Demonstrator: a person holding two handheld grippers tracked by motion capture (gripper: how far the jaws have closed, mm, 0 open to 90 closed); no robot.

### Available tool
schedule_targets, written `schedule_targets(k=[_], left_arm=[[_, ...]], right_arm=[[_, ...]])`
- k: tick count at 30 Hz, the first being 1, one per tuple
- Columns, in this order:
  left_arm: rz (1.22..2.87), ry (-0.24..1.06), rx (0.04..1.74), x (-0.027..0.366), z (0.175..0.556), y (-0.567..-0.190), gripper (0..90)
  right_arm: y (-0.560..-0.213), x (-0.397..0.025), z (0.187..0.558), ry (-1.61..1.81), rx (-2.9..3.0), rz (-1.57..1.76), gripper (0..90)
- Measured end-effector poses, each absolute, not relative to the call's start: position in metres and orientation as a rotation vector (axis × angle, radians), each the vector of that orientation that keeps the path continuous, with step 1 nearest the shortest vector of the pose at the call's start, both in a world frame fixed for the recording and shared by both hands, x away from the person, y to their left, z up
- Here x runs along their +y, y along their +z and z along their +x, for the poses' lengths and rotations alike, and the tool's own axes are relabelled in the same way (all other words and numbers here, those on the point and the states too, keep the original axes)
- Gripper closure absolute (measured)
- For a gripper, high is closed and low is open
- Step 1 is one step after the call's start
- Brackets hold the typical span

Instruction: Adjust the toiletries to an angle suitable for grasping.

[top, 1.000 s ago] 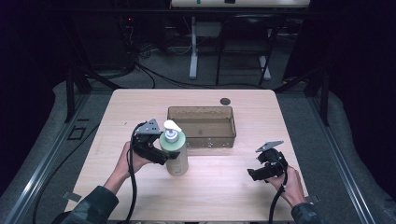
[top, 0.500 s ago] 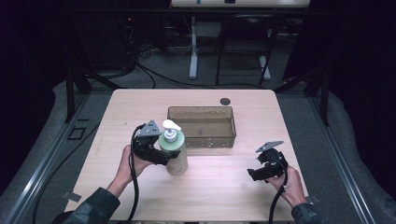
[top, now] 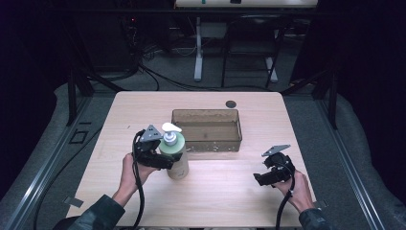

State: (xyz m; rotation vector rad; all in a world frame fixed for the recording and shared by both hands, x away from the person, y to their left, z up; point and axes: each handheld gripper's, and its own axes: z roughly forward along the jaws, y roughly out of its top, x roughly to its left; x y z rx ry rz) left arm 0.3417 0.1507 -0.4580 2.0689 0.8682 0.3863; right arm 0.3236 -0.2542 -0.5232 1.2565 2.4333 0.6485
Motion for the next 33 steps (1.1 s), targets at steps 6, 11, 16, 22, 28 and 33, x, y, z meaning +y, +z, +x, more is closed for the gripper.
schedule_targets(k=[6, 11, 16, 22, 28, 33], left_arm=[[2.086, 0.402, 0.88, 0.15, 0.337, -0.456, 11.8], [2.122, 0.412, 0.834, 0.151, 0.338, -0.455, 10.9], [2.152, 0.372, 0.795, 0.151, 0.34, -0.456, 2.4], [2.16, 0.329, 0.771, 0.154, 0.342, -0.452, 0.0], [2.177, 0.282, 0.74, 0.161, 0.344, -0.447, 0.0], [2.197, 0.255, 0.719, 0.164, 0.346, -0.441, 0.0]], right_arm=[[-0.523, -0.254, 0.324, 0.647, 2.438, 1.253, 13.4], [-0.522, -0.253, 0.323, 0.662, 2.438, 1.249, 12.9], [-0.522, -0.253, 0.323, 0.666, 2.44, 1.244, 12.8], [-0.522, -0.253, 0.324, 0.659, 2.447, 1.233, 12.8], [-0.521, -0.253, 0.325, 0.66, 2.448, 1.233, 12.9], [-0.521, -0.251, 0.326, 0.639, 2.456, 1.216, 13.3]])
